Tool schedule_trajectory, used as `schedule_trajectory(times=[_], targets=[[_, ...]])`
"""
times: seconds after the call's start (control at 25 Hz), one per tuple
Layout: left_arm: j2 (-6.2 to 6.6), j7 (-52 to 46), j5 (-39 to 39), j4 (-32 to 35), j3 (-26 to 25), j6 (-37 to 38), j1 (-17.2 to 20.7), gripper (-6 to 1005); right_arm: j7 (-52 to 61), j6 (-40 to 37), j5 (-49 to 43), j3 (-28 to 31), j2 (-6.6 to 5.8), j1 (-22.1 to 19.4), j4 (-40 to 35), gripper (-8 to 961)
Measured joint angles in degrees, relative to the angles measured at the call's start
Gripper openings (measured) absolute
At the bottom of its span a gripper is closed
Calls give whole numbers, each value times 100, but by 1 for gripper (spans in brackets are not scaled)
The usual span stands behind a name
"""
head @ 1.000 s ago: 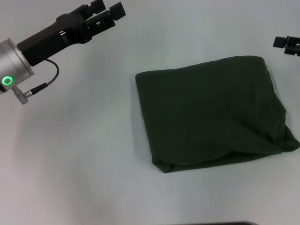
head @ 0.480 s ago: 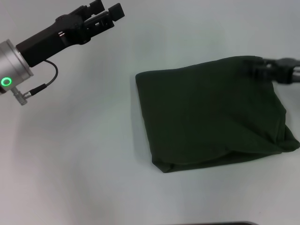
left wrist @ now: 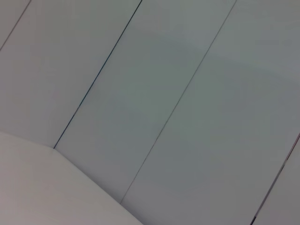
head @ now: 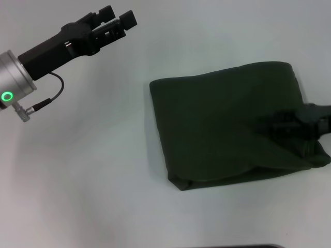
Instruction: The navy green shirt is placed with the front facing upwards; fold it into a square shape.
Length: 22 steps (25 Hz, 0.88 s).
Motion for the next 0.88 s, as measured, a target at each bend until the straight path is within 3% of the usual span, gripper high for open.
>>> schedule_trajectory(times=[0.44,0.68,0.88], targets=[[-21,10,-2,-47,5,22,29,905,536,-137,-185,88,-189,-274,-49,387],[-21,13,3,-49,5,2,29,905,791,-47,-296,403,-350,-562,-62,397],[-21,43,5,-49,13,5,29,905,931,1,-627,670,-412,-663,-67,416]])
